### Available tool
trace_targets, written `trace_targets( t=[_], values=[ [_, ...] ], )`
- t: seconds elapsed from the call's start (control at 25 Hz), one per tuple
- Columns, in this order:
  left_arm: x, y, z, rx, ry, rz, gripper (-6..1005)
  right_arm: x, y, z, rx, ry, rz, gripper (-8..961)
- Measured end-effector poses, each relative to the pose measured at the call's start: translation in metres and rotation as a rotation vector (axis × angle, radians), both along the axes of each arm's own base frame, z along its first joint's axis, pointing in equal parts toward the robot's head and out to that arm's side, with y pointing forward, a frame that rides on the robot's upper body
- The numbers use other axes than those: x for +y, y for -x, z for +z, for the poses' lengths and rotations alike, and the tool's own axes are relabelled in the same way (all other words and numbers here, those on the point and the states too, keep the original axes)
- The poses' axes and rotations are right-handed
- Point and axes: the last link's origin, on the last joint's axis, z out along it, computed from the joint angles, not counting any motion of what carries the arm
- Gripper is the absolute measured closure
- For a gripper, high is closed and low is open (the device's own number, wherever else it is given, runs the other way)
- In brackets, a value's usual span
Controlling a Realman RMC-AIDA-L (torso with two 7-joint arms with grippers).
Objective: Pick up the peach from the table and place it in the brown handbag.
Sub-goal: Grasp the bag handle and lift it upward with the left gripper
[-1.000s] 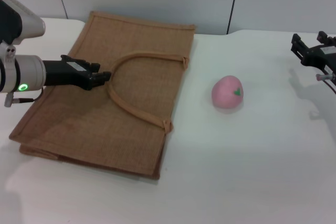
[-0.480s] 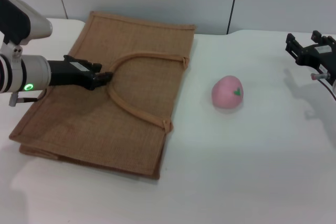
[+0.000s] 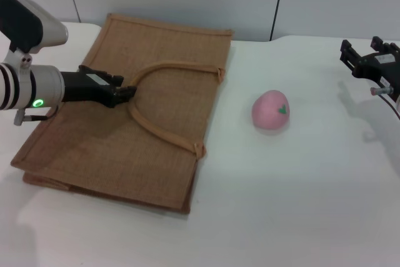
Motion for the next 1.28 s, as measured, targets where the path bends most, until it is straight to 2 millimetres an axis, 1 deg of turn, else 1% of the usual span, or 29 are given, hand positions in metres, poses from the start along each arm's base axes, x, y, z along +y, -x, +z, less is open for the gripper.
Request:
trace_targets(
  t=[0.36, 0.88, 1.12, 1.28],
  values=[
    [0.001, 0.001, -0.005, 0.002, -0.006, 0.02, 618, 0.0, 0.0, 0.0, 0.001, 0.0, 0.0, 273],
    [0.004, 0.004, -0.005, 0.007, -0.048, 0.046, 621, 0.0, 0.0, 0.0, 0.003, -0.001, 0.0, 273],
    [0.007, 0.006, -0.005, 0.014, -0.09, 0.076, 739, 0.0, -0.001, -0.001, -0.001, 0.004, -0.008, 273],
    [0.011, 0.001, -0.005, 0.013, -0.093, 0.063, 855, 0.001, 0.0, -0.001, -0.001, 0.004, -0.008, 273]
  ],
)
